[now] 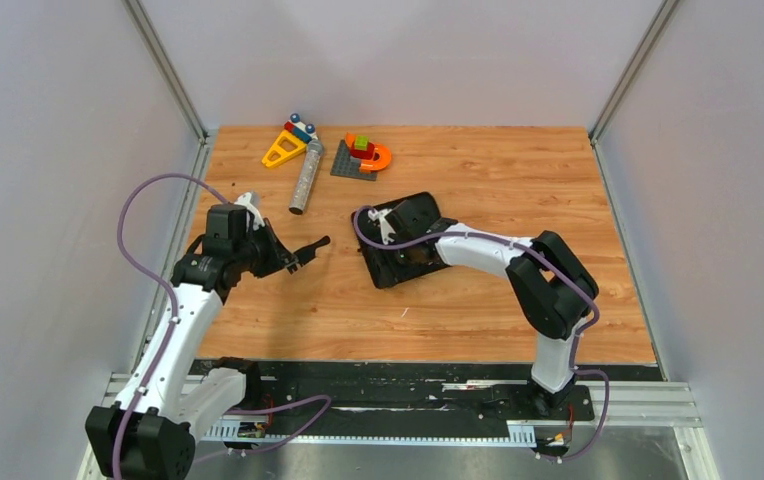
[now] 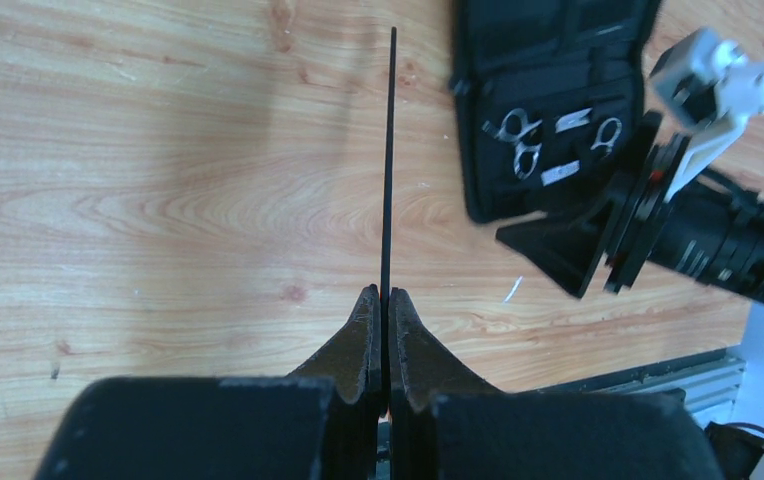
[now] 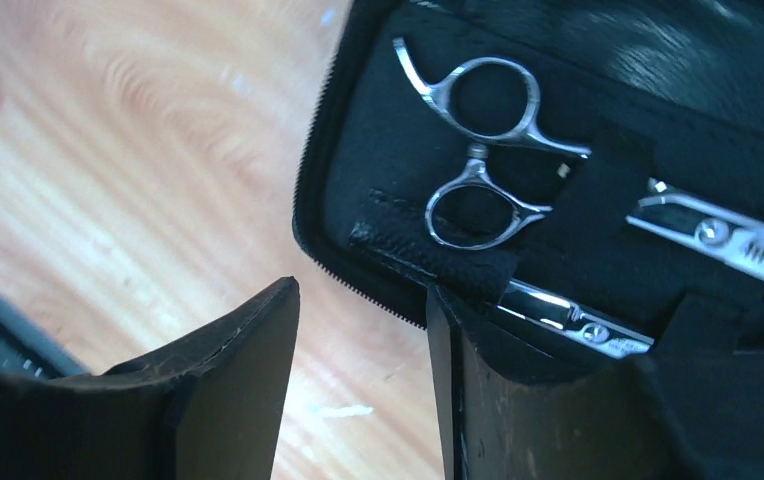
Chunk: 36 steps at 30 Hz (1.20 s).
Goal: Sort the hair-cutting tools
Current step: Move the hairdressing tool bag to the center of the board, then place the comb in the hairdressing tool bag.
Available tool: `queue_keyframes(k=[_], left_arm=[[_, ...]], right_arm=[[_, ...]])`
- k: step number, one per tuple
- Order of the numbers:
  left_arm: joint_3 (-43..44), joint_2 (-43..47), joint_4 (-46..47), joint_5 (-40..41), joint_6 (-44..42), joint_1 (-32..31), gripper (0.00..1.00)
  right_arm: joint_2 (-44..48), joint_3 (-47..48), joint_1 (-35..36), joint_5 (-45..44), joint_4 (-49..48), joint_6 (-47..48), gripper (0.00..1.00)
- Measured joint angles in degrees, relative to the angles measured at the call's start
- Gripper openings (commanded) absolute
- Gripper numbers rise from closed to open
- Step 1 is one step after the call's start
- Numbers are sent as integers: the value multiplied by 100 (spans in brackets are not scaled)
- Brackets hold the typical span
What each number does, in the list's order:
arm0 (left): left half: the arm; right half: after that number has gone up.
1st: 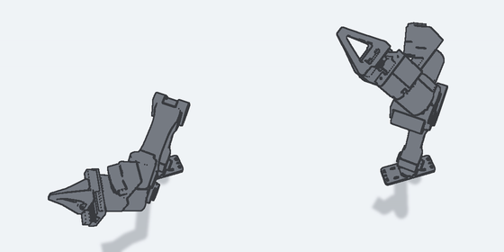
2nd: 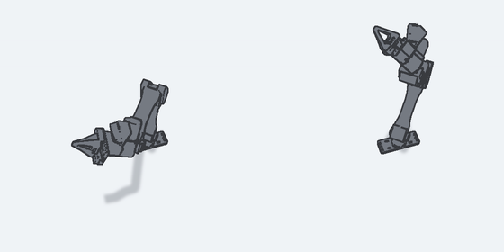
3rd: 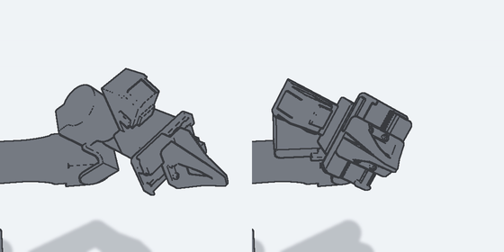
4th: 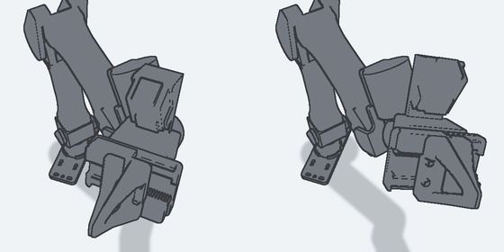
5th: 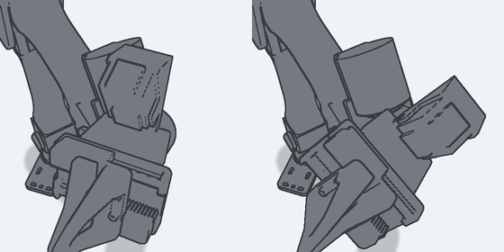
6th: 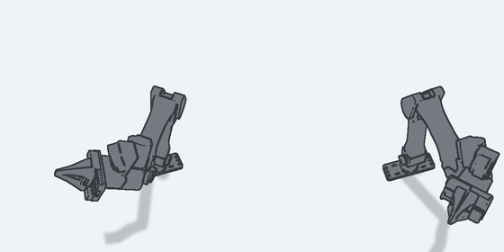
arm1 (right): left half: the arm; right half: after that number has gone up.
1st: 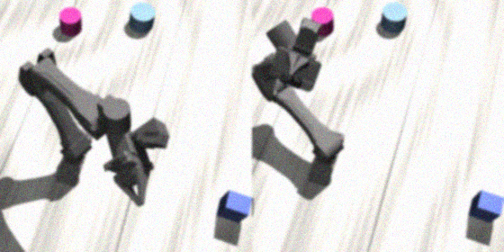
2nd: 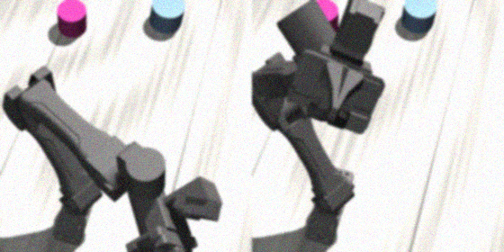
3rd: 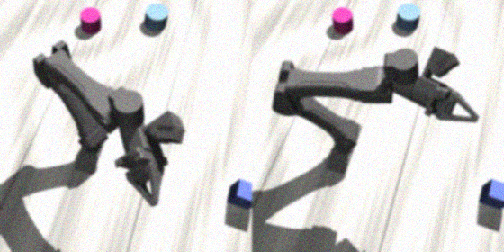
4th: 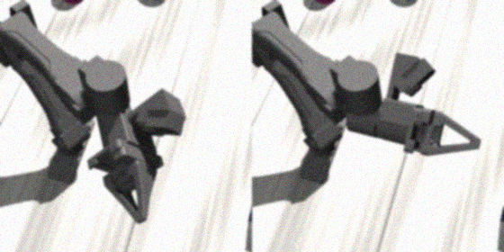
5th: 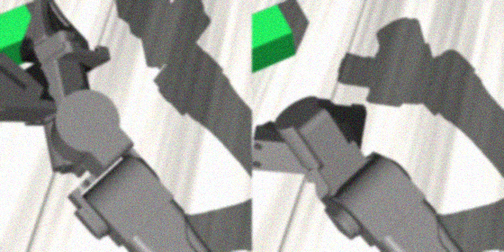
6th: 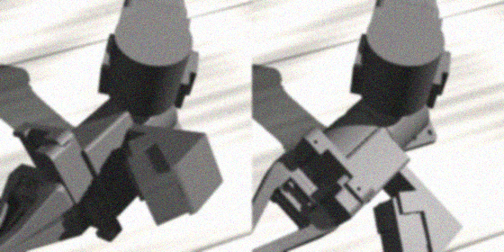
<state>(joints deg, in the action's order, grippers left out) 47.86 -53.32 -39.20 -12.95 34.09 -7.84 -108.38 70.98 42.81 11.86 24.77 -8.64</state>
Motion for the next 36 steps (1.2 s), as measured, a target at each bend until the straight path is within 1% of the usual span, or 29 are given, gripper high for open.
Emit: queue_keyframes(k=[7, 10, 14, 18, 20, 23, 25, 27, 29, 32, 34, 36], left_arm=[[63, -59, 103, -422, -15, 2, 0], [63, -13, 199, -647, 17, 2, 0], [-140, 352, 522, -942, 210, 4, 0], [-468, 737, 743, -1169, 472, 7, 0], [-658, 872, 828, -1255, 625, 7, 0], [-929, 1064, 848, -1309, 828, 7, 0], [-1088, 1198, 820, -1316, 949, 7, 0], [-1174, 1270, 782, -1320, 1034, 7, 0], [-1198, 1270, 715, -1333, 1086, 7, 0], [-1213, 1259, 629, -1327, 1145, 7, 0], [-1224, 1268, 555, -1287, 1193, 7, 0], [-1233, 1270, 483, -1248, 1224, 7, 0]], right_arm=[[610, -697, 704, 330, 273, -496, 52], [833, -839, 953, 428, 505, -730, 55], [1207, -811, 1005, 428, 772, -844, 57], [1626, -461, 586, 437, 1045, -728, 57], [1755, -286, 205, 459, 1040, -605, 55], [1742, -59, -546, 538, 1021, -356, 53], [1539, 85, -1029, 610, 1016, -205, 52], [1222, 234, -1355, 643, 1001, -98, 51], [804, 382, -1539, 673, 986, -4, 49], [190, 505, -1572, 730, 962, 92, 46], [-11, 505, -1558, 754, 962, 142, 41], [-229, 505, -1561, 767, 951, 201, 31]])
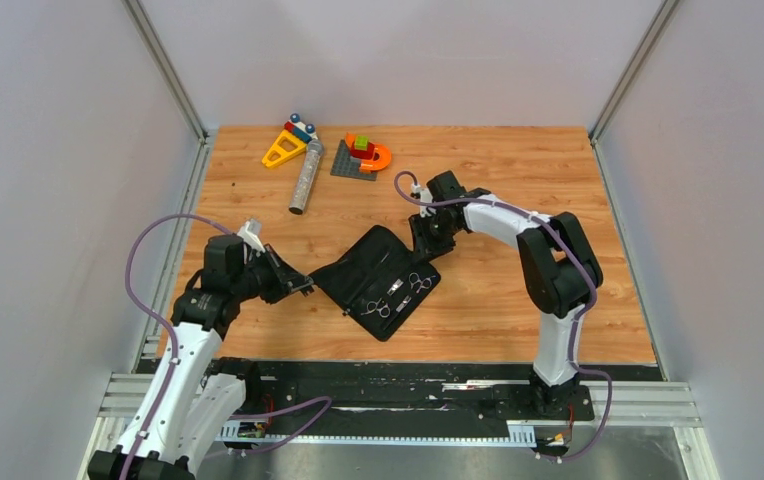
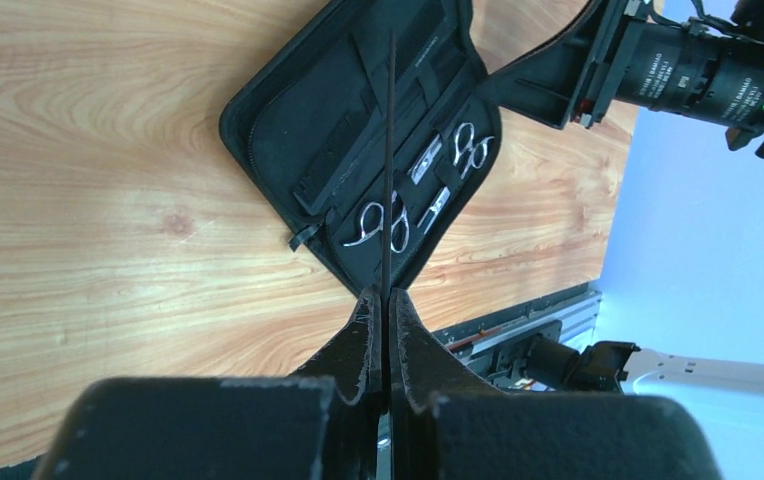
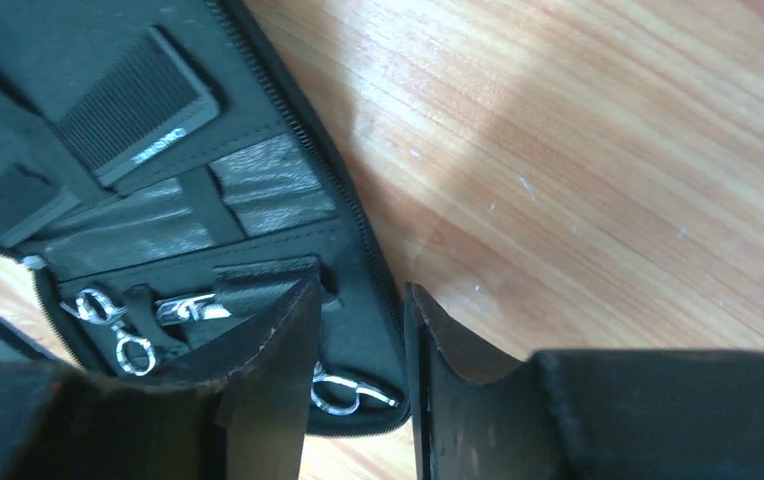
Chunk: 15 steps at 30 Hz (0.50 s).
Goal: Sort the hair-cutting tools
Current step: Place the comb in the hairdressing tool bag.
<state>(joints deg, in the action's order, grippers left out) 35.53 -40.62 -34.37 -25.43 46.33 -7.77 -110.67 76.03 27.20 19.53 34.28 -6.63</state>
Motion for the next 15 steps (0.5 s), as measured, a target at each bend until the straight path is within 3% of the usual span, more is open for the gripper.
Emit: queue_keyframes(k=[7, 15], left_arm=[[0, 11, -275, 149, 26, 0, 0], [-2, -271, -304, 170, 24, 0, 0]], right_arm=[[-205, -63, -52, 35, -168, 125, 2], [-109, -223, -66, 61, -356, 229, 0]])
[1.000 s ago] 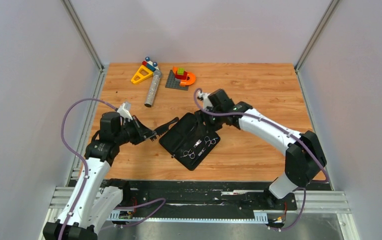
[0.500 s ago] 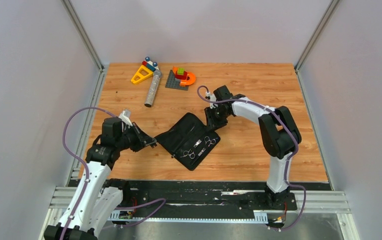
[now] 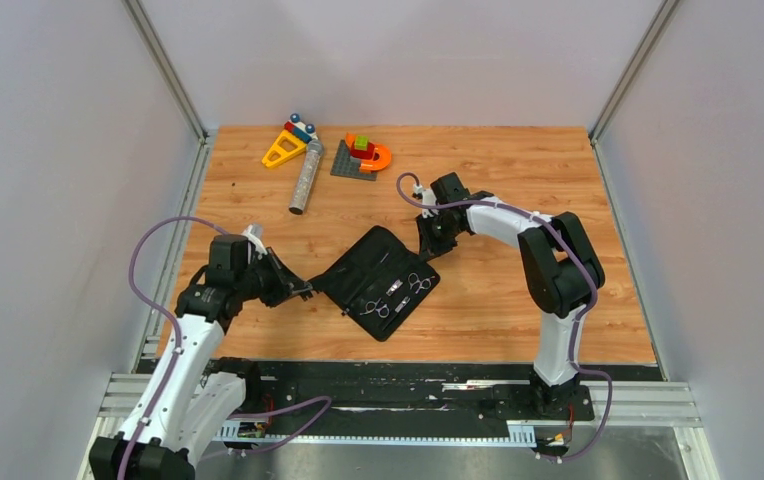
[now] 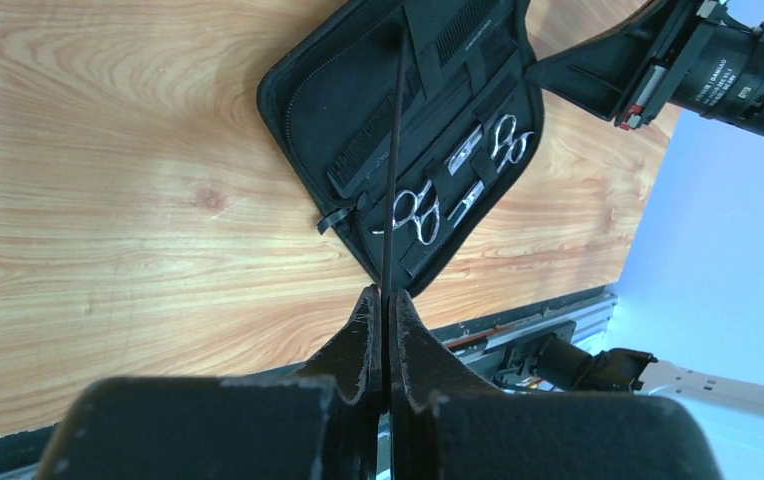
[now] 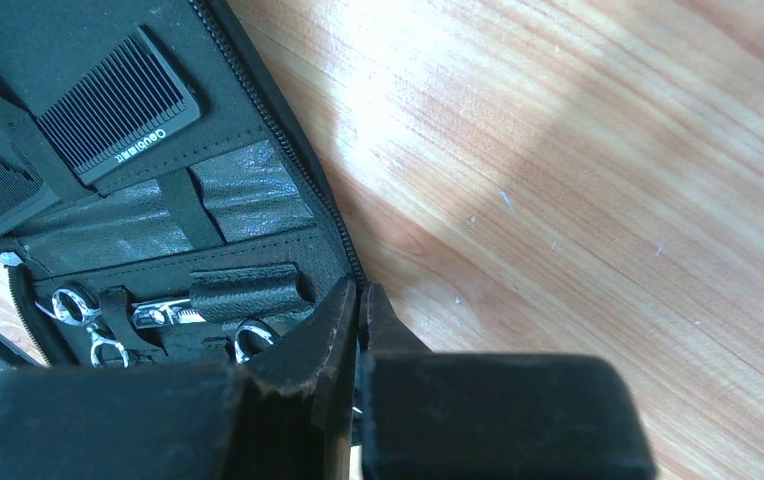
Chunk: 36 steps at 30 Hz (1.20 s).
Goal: Sort the hair-cutting tools
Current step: Place the comb in the hairdressing tool bag.
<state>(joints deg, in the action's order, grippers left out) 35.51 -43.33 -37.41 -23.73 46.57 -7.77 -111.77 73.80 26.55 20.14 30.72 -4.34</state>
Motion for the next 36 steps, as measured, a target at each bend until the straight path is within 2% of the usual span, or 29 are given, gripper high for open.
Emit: queue_keyframes(k=[9, 21, 36], left_arm=[[-66, -238, 83, 57, -20, 0, 0], [-656, -365, 649, 525, 328, -2, 0], [-686, -1766, 1408, 535, 437, 0, 0]], right_arm=[[13, -15, 0, 7, -22, 107, 0], [24, -37, 0, 28, -48, 127, 0], [39, -33, 72, -35, -31, 190, 0]])
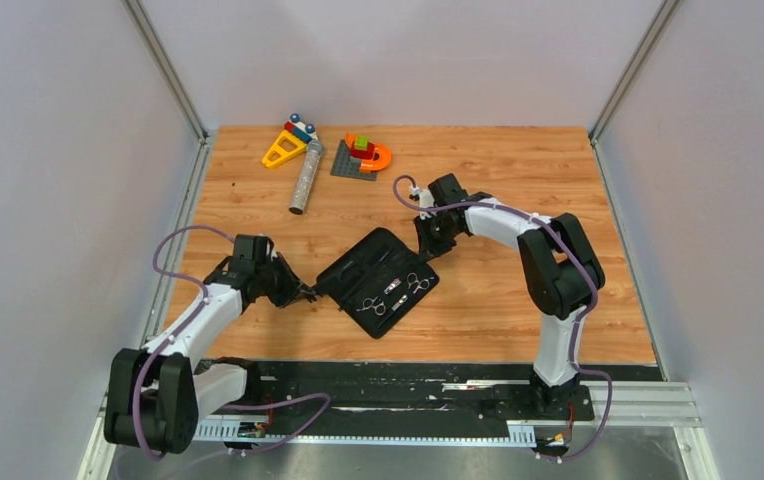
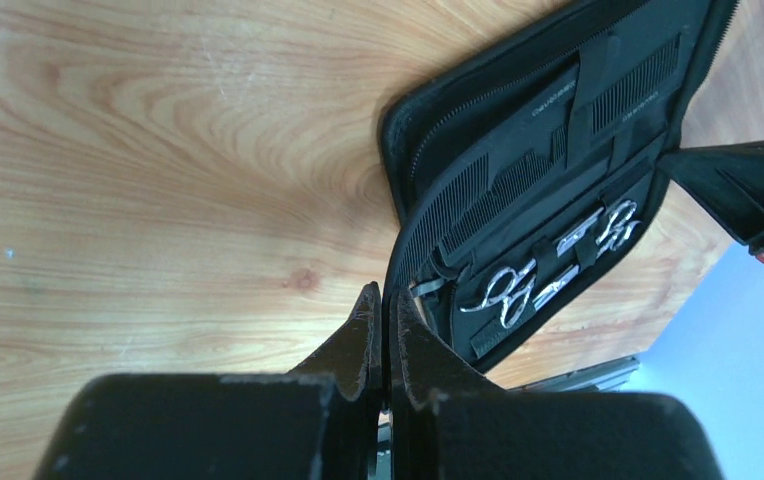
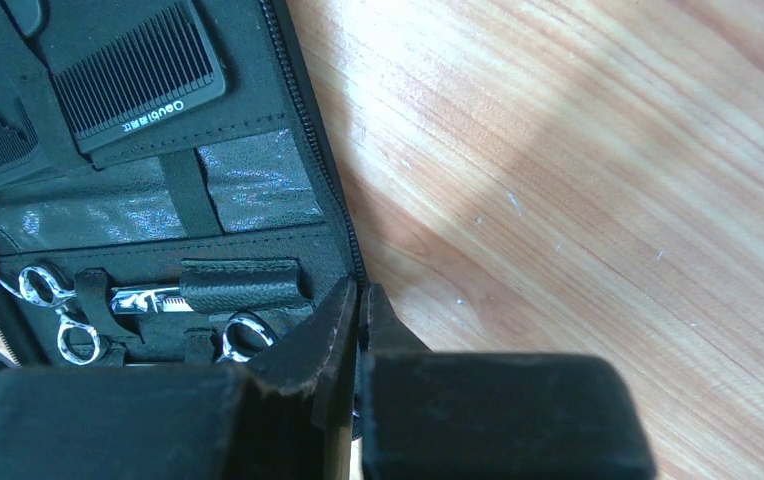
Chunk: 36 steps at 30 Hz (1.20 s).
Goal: Sort the hair-cutting tools
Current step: Place the comb in the hairdressing tool bag.
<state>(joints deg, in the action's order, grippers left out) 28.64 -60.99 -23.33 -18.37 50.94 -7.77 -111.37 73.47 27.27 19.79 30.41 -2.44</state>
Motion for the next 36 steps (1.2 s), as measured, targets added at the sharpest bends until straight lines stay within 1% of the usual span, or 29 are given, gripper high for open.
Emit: queue_keyframes(k=[8, 17, 22, 26, 32, 36], left_arm=[[472, -811, 256, 7, -111, -52, 0], [636, -1425, 741, 111, -42, -332, 0], [678, -1773, 1202, 260, 92, -542, 0], [837, -1980, 1322, 400, 114, -584, 0], [1209, -2243, 1329, 640, -157, -640, 3], [1532, -2457, 1268, 793, -503, -660, 6]], right_arm=[[35, 9, 107, -197, 17, 111, 0], [101, -57, 249, -341, -31, 55, 0], [160, -155, 461, -339, -96, -33, 0], [243, -286, 601, -337, -175, -46, 0], [326, -426, 743, -334, -306, -39, 0], [369, -496, 820, -326, -385, 13, 0]])
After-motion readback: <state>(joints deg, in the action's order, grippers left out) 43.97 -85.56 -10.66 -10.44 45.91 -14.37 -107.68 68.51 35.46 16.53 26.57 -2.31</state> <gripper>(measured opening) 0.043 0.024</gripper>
